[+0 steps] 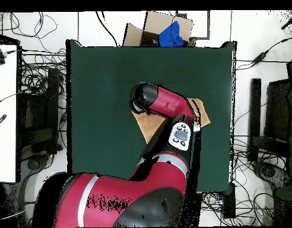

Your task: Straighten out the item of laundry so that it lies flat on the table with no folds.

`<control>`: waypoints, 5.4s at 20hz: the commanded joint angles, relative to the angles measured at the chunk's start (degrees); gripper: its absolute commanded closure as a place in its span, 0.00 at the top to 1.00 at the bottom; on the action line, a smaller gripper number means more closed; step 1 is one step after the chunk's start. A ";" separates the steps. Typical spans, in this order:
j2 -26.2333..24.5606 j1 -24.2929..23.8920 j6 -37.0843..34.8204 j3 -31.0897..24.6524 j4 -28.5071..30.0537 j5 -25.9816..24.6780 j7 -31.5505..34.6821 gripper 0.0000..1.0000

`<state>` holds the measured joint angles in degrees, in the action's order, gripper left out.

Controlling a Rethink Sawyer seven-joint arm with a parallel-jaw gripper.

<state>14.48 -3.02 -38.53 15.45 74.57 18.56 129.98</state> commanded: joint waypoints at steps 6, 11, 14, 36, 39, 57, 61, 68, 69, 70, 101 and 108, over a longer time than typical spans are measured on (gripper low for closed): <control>3.98 -0.58 -19.39 2.17 -8.26 -2.59 7.29 1.00; 5.83 -0.33 -29.96 3.92 -10.18 -3.61 8.69 1.00; 6.53 -0.47 -31.85 4.06 -10.17 -3.86 8.97 1.00; -8.91 -2.68 -9.99 10.30 -29.21 -5.86 12.14 1.00; -9.04 -2.65 -10.06 11.31 -28.88 -5.83 10.95 1.00; -10.03 -4.18 -16.47 8.70 -26.68 -4.42 4.80 1.00; -11.16 -6.04 -25.04 6.26 -28.11 -2.99 2.02 1.00; -13.24 -7.66 -36.57 6.47 -32.49 -3.71 0.30 1.00; -13.35 -7.51 -37.75 6.71 -32.73 -3.76 1.00 1.00; -13.28 -7.38 -37.77 6.82 -32.68 -3.96 1.19 1.00; -10.28 -0.09 -14.18 11.62 -21.52 -1.94 18.32 1.00; -11.54 -0.75 -14.48 11.36 -22.03 -2.35 16.43 1.00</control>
<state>4.68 -3.45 -53.67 28.07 44.82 15.87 130.21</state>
